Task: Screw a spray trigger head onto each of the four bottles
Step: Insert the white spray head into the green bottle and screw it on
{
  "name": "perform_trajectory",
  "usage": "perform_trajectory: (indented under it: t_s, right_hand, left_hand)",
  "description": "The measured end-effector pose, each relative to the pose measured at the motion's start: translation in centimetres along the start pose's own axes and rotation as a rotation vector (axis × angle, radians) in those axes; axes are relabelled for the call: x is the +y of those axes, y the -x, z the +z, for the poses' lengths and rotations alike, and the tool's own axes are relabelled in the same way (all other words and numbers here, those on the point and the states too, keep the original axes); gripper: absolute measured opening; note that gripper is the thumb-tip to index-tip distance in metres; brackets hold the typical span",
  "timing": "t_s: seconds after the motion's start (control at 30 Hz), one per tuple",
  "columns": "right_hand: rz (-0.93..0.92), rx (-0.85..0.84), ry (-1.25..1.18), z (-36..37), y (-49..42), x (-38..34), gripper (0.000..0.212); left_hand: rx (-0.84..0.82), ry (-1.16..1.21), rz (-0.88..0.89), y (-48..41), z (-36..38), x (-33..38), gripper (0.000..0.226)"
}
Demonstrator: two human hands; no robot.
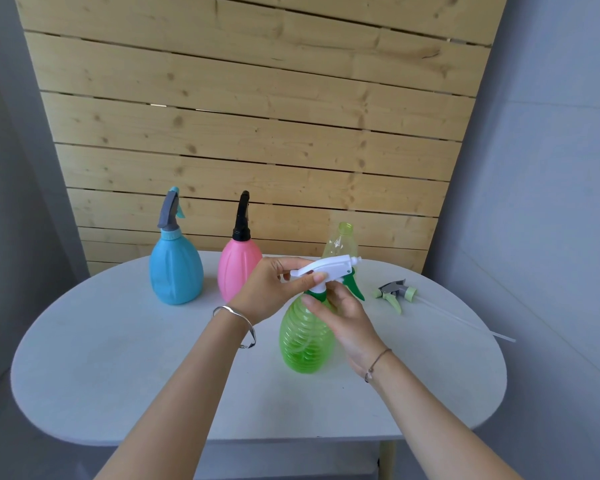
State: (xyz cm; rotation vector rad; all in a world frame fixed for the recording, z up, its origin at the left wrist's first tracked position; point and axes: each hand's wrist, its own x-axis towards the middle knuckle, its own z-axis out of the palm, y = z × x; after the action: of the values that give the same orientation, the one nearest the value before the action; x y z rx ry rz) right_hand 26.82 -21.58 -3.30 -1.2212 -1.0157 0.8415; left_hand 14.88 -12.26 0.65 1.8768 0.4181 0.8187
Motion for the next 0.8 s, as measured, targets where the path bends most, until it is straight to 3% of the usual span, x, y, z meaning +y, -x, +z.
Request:
perform_trajectory:
  t_s: [0.1, 0.23, 0.4, 0.67, 0.8]
  right_hand:
    - [0.017, -0.076, 0.013, -0.5, 0.2, -0.2, 0.034]
    - [0.015, 0.029, -0.013, 0.1, -0.1, 0.2, 0.025]
    - [-0.015, -0.086, 0.059, -0.6, 0.2, -0.2, 0.036]
    - [-0.128, 0.105, 0.093, 0.7, 0.5, 0.1, 0.027]
    - [-0.127, 0.069, 0.115, 0.8, 0.5, -0.4, 0.028]
  left_hand:
    - [-0.011, 0.003, 0.003, 0.1, -0.1, 0.0, 0.025]
    - [-0.003, 0.007, 0.002, 0.0, 0.0, 0.0, 0.023]
    - [0.001, 0.02, 0.009, 0.0, -0.1, 0.0, 0.022]
    - [0.029, 0.01, 0.026, 0.2, -0.1, 0.2, 0.016]
    - [0.092, -0.019, -0.002, 0.6, 0.1, -0.1, 0.017]
